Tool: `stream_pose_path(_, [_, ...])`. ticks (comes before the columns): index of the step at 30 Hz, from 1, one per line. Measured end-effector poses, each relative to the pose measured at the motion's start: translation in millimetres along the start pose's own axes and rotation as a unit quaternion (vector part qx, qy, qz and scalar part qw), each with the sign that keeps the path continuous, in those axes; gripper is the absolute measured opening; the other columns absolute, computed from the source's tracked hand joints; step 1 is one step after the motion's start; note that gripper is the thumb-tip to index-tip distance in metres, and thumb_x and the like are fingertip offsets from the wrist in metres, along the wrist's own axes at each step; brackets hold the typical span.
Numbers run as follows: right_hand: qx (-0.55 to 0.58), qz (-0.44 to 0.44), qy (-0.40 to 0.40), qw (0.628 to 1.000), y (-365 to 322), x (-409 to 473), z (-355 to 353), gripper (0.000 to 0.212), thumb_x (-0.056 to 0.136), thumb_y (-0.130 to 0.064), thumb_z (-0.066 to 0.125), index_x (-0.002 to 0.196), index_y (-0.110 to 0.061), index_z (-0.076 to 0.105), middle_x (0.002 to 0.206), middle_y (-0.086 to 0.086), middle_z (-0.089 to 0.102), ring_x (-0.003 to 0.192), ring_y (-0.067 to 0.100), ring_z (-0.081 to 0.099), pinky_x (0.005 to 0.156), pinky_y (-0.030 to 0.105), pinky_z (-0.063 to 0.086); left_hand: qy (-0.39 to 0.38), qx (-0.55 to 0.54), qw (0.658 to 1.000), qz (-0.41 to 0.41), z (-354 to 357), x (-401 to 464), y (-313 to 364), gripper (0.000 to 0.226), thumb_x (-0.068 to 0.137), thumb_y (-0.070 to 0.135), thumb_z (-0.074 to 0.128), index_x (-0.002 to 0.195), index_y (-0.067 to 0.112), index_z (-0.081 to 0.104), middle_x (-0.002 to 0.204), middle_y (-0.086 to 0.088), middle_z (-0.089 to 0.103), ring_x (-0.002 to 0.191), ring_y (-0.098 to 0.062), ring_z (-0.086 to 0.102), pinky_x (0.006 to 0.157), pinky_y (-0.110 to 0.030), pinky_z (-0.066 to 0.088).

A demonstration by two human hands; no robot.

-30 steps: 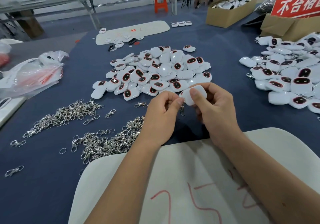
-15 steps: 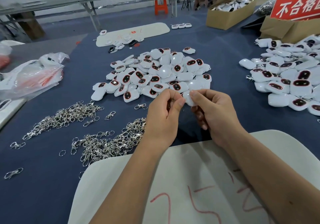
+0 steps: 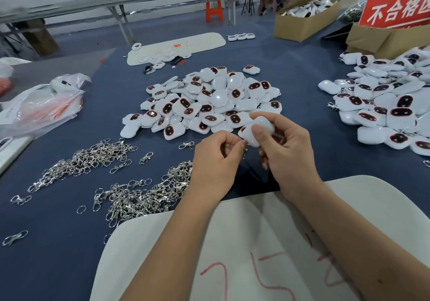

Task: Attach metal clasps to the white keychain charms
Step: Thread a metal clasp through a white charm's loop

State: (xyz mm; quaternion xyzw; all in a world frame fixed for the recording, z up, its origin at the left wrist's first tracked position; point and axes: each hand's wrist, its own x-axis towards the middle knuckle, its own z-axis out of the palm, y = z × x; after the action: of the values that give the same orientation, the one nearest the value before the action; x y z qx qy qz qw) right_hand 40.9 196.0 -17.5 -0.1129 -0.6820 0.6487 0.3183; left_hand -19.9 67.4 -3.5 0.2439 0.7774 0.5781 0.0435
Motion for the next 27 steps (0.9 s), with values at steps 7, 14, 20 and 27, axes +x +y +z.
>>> stream_pose_path(7, [0.012,-0.011,-0.01,1.0,-2.8,-1.7,0.2,0.012,0.103,-0.017,0.067,0.111,-0.02,0.074,0.066,-0.003,0.064,0.046,0.015,0.051,0.045,0.028,0.048,0.019,-0.01,1.0,-0.019,1.5,-1.1,1.9,0.012,0.085,0.005,0.07,0.076,0.012,0.07,0.062,0.005,0.062,0.057,-0.008,0.05,0.056,-0.017,0.043])
stream_pose_path(14, [0.011,0.0,-0.004,1.0,-2.4,-1.8,-1.1,0.005,0.101,-0.015,0.07,0.105,-0.014,0.072,0.065,-0.004,0.064,0.047,0.017,0.053,0.045,0.028,0.05,0.039,0.02,0.999,0.0,2.1,-3.5,1.5,0.019,0.081,0.005,0.073,0.071,0.02,0.068,0.057,0.014,0.061,0.051,0.0,0.05,0.054,-0.01,0.041])
stream_pose_path(20, [0.017,0.031,0.03,0.999,-1.5,-1.1,-1.0,0.006,0.098,-0.015,0.071,0.097,-0.009,0.072,0.066,-0.001,0.066,0.047,0.015,0.053,0.042,0.026,0.048,0.045,-0.012,0.999,0.011,0.2,-4.7,4.5,0.012,0.079,0.001,0.073,0.075,0.012,0.073,0.062,0.007,0.065,0.055,-0.004,0.051,0.055,-0.013,0.043])
stream_pose_path(27, [-0.001,0.077,0.06,0.995,-1.2,0.8,-0.5,0.017,0.095,-0.025,0.073,0.084,-0.012,0.073,0.054,-0.001,0.055,0.043,0.015,0.044,0.036,0.022,0.037,0.038,-0.043,0.998,0.034,0.2,-6.2,7.0,0.015,0.083,-0.003,0.073,0.077,0.011,0.072,0.055,0.019,0.056,0.053,-0.002,0.046,0.055,-0.013,0.042])
